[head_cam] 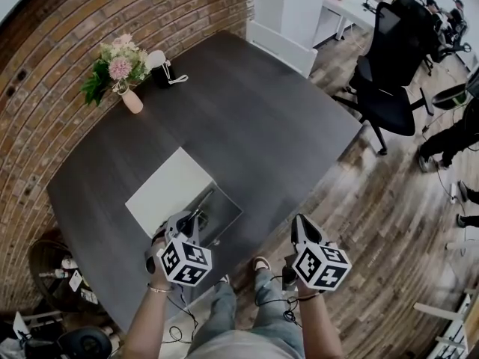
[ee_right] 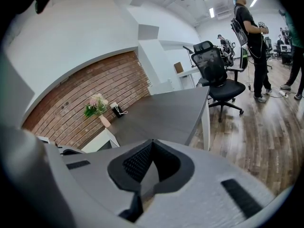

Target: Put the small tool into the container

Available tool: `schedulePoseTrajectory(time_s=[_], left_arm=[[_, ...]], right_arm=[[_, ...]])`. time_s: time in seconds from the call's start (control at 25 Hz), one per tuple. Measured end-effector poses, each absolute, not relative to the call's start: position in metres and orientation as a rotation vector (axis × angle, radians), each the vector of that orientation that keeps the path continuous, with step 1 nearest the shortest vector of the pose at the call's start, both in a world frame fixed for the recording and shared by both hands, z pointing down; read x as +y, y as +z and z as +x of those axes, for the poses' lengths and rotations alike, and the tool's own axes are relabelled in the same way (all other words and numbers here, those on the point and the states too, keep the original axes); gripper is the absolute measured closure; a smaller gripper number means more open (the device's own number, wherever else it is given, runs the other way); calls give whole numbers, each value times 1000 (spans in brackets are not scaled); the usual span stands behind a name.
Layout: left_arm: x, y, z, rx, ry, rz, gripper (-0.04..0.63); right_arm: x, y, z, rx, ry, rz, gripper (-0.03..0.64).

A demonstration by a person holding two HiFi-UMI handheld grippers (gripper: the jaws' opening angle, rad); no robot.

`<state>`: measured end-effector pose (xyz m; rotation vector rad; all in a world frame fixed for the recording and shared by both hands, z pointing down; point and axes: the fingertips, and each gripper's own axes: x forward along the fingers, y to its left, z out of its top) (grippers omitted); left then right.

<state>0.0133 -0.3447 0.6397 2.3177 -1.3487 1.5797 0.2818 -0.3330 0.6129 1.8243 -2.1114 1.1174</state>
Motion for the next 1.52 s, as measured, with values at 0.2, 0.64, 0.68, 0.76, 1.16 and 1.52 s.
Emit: schedulePoseTrajectory(time_s=[0.2,0.64,0.68,0.76,1.16,1.52], left_arm=[[-348,642,10,-1353,1577,2310,586],[-348,649,10,-1336,1555,2277,586],[-348,650,10,-1332,1558,2276,586],[-347,651,12,-1318,1559,2279,584],[-339,656,21,-1188,1445,2235,561],[-330,663,31,-1082,1309,2211,518]], right_arm=[[-333,615,276,-2109,1121,1812,615],[-336,616,272,-2115,1118,1798,615],[-335,616,272,-2114,1119,1799,615],[-335,617,273,-2111,1121,1801,615],[-334,619,270,-2110,1132,1797,615],[-330,620,276,-2100,1134,1806,615]])
